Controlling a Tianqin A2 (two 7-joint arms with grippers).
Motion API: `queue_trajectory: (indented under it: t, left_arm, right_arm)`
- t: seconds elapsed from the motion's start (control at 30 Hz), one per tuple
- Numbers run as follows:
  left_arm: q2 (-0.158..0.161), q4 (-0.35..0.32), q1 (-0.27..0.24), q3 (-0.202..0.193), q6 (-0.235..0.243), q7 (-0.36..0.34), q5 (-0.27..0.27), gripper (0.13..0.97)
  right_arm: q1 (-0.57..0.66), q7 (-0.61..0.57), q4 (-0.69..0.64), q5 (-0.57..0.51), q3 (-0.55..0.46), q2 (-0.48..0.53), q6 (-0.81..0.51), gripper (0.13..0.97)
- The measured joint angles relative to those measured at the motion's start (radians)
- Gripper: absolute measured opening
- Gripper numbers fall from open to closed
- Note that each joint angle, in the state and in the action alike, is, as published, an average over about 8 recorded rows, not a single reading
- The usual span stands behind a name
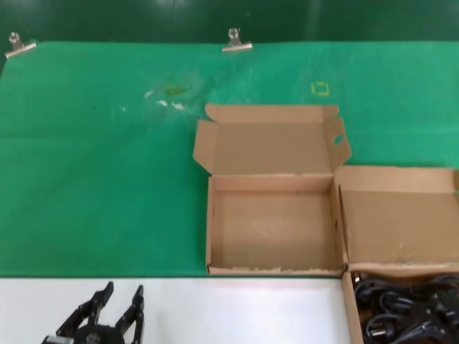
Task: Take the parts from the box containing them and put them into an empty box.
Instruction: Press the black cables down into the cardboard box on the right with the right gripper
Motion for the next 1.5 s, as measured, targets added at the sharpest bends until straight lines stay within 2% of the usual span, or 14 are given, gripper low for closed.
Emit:
queue_trajectory:
  t: [0.23, 0.4, 0.57, 0.8, 1.07, 1.2, 1.47, 1.5]
  left_arm:
    - [0.000, 0.000, 0.000, 0.000, 0.000, 0.000, 0.000, 0.341]
    - [0.000, 0.000, 0.000, 0.000, 0.000, 0.000, 0.000, 0.274]
    - [0.000, 0.000, 0.000, 0.000, 0.000, 0.000, 0.000, 0.201]
    - [0.000, 0.000, 0.000, 0.000, 0.000, 0.000, 0.000, 0.164]
    - [0.000, 0.000, 0.000, 0.000, 0.000, 0.000, 0.000, 0.151]
    - [0.000, 0.000, 0.000, 0.000, 0.000, 0.000, 0.000, 0.150]
    - [0.000, 0.000, 0.000, 0.000, 0.000, 0.000, 0.000, 0.149]
    - [0.000, 0.000, 0.000, 0.000, 0.000, 0.000, 0.000, 0.149]
  right_arm:
    - [0.196, -0.022, -0.056, -0.216, -0.095, -0.075, -0.203, 0.965]
    - [0.251, -0.049, -0.105, -0.318, -0.119, -0.124, -0.241, 0.961]
    - [0.265, -0.076, -0.156, -0.374, -0.122, -0.162, -0.233, 0.943]
    - [0.272, -0.110, -0.237, -0.407, -0.119, -0.214, -0.207, 0.896]
    - [0.269, -0.144, -0.294, -0.425, -0.115, -0.251, -0.178, 0.768]
    - [0.266, -0.153, -0.308, -0.431, -0.112, -0.263, -0.164, 0.768]
    - [0.262, -0.154, -0.312, -0.443, -0.106, -0.276, -0.147, 0.573]
    - [0.261, -0.154, -0.311, -0.444, -0.105, -0.277, -0.145, 0.573]
